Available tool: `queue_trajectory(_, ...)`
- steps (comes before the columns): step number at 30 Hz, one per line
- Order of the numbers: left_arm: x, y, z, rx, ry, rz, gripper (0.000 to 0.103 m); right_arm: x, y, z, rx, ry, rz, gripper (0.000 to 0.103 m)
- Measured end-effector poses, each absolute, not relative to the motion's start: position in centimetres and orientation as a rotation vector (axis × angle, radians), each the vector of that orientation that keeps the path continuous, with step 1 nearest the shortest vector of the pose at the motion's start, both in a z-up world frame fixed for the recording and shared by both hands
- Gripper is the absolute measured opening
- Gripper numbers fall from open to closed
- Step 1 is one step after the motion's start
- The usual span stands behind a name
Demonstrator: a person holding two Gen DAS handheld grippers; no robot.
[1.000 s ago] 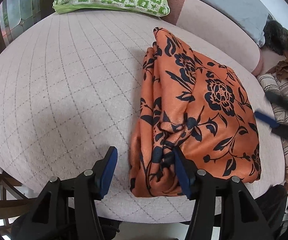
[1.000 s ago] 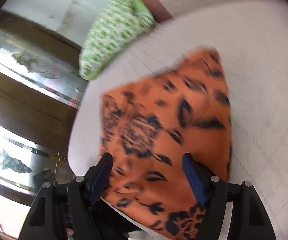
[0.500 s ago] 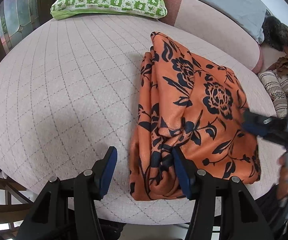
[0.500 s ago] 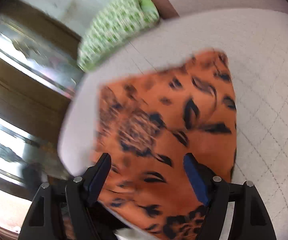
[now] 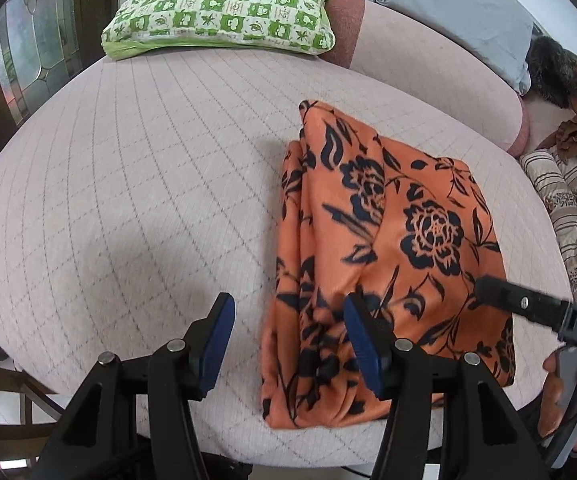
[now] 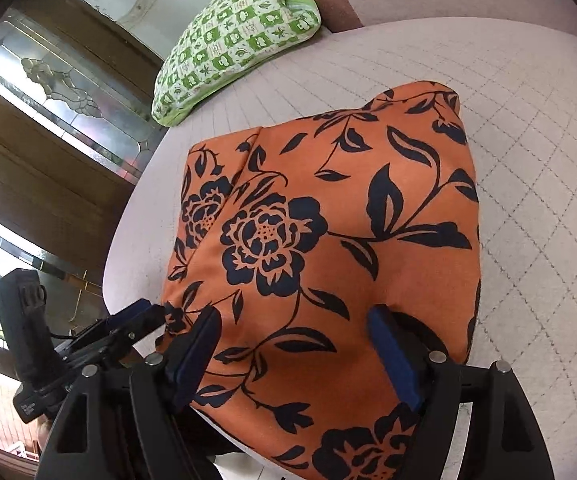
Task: Fold small clothes
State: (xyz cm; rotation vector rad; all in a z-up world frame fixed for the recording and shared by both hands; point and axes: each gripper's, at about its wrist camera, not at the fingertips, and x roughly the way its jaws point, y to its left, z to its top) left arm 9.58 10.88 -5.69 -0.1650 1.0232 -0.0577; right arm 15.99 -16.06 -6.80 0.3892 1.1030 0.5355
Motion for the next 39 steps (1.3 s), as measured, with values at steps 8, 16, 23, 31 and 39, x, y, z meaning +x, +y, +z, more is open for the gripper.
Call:
queue_trajectory(8,18.7,11.5,-6.6,-0.283,1.055,-0.132,0.067,15.9,-15.8,-6.8,0.374,1.1,0.548,0.081)
queue_trajectory(16,19.6,11.3,-5.4,-0.265,1.047,-0.209,0.057,15.1,-18.1,-5.2,0.46,1.039,0.599,0.081)
queue_trajectory(23,16.6,11.0,-6.0,-0.277,1.036,-0.227,0.09,16.8,-25.5,-7.9,0.586,1.007,0.366,0.097)
queue_trajectory(31,17.4,6.5,-5.7,-0.235,1.06,-0.292,0.031,19.6,-20.8,-10.0,0.552,1.129,0.505,0.035)
queue_trajectory(39,21.8,-1.1,0.4,-0.203,0.898,-0.367,0.033,20.8,-26.5,0.6,0.416,0.883,0.497,0.034)
